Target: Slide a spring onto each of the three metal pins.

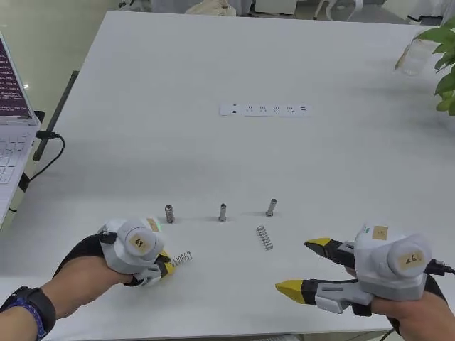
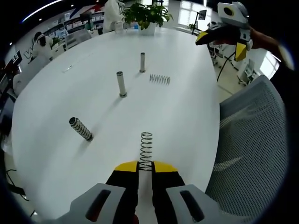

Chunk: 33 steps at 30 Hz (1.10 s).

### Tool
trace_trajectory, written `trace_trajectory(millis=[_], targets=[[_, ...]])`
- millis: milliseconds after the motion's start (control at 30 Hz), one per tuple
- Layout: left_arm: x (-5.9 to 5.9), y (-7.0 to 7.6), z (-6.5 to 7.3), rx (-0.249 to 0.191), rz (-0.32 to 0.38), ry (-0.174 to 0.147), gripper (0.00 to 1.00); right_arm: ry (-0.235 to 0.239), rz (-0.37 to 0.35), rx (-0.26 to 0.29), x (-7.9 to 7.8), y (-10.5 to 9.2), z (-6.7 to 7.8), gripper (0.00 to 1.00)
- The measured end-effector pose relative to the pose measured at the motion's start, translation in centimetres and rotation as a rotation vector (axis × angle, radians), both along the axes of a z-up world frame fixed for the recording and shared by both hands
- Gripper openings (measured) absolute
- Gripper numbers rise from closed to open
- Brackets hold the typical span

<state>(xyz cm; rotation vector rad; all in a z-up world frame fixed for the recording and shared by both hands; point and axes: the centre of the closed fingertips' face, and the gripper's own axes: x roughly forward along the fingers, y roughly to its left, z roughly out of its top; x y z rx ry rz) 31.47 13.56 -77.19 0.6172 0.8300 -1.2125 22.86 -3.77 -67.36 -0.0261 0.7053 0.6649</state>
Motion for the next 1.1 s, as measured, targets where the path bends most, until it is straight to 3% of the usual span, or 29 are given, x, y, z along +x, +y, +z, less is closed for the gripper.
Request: trace_trajectory(millis=[133, 400, 1100], targets=[[-0.1, -0.1, 1.0, -0.015, -0.005, -0.019, 0.02, 0.001, 0.006, 0.006, 0.1, 0.4, -0.1, 0.6], [-1.3, -1.1, 3.3, -0.053, -0.048, -0.058, 0.02, -0.003, 0.034, 0.013, 0.3, 1.3, 0.0, 0.59], [-2.8, -4.3, 7.6, -0.11, -0.171, -0.141, 0.02, -0.032, 0.108, 0.035, 0.8, 3.0, 0.7, 0.51]])
